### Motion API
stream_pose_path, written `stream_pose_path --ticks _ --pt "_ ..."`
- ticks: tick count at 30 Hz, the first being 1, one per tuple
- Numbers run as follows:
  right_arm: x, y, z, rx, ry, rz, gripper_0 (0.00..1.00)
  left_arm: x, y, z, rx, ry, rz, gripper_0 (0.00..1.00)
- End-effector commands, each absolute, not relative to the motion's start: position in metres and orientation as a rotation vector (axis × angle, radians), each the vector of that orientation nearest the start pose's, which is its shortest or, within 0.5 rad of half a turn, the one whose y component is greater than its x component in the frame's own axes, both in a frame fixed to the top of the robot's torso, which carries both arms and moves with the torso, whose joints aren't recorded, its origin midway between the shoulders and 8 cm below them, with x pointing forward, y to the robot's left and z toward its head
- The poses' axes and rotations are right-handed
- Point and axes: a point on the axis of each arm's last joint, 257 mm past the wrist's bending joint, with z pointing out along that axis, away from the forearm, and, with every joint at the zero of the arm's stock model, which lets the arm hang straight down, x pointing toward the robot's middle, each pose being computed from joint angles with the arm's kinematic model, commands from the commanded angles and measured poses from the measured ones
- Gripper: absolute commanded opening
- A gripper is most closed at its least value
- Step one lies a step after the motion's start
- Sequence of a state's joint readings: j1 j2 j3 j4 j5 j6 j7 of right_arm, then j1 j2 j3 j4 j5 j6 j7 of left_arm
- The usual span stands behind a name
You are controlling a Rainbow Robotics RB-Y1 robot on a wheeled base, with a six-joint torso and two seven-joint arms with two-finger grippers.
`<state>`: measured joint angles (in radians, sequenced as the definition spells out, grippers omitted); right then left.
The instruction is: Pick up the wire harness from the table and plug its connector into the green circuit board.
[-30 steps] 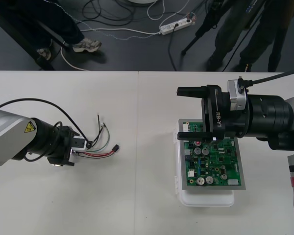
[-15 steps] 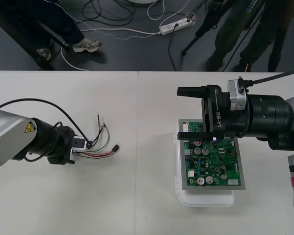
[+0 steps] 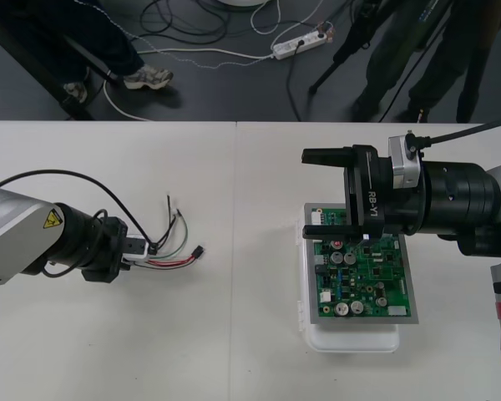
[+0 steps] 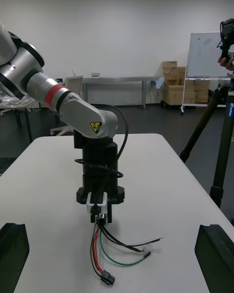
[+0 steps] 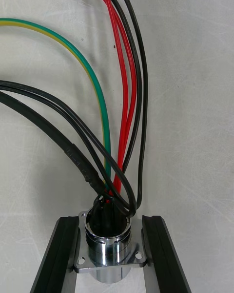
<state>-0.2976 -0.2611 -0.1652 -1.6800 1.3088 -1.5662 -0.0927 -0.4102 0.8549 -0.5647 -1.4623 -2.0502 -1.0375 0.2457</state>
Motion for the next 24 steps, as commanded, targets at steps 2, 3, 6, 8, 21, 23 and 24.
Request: stream_pose_path --ticks 2,3,6,8,21,23,24 --pt "0.369 -0.059 -0.066 -1.317 0.956 0.915 1.00 0.452 0.244 -0.368 -2.718 -2.364 -0.109 0.00" --pt "0.369 -0.059 -0.066 -1.317 0.956 0.915 1.00 0.453 0.243 -0.367 -2.720 -2.361 -0.107 0.00" --pt "0.369 -0.059 -0.066 -1.317 0.957 0.916 1.00 0.452 0.242 -0.367 -2.725 -2.358 -0.104 0.00" --pt "0.369 -0.059 -0.066 -1.317 0.957 0.916 1.00 0.452 0.241 -0.366 -2.728 -2.359 -0.096 0.00" --pt "0.369 -0.059 -0.066 -1.317 0.958 0.915 1.00 0.455 0.245 -0.354 -2.798 -2.316 -0.085 0.00" --pt "0.369 -0.059 -0.066 -1.317 0.957 0.916 1.00 0.457 0.248 -0.350 -2.814 -2.298 -0.100 0.00" --pt "0.369 -0.059 -0.066 -1.318 0.958 0.915 1.00 0.456 0.249 -0.350 -2.811 -2.296 -0.094 0.00"
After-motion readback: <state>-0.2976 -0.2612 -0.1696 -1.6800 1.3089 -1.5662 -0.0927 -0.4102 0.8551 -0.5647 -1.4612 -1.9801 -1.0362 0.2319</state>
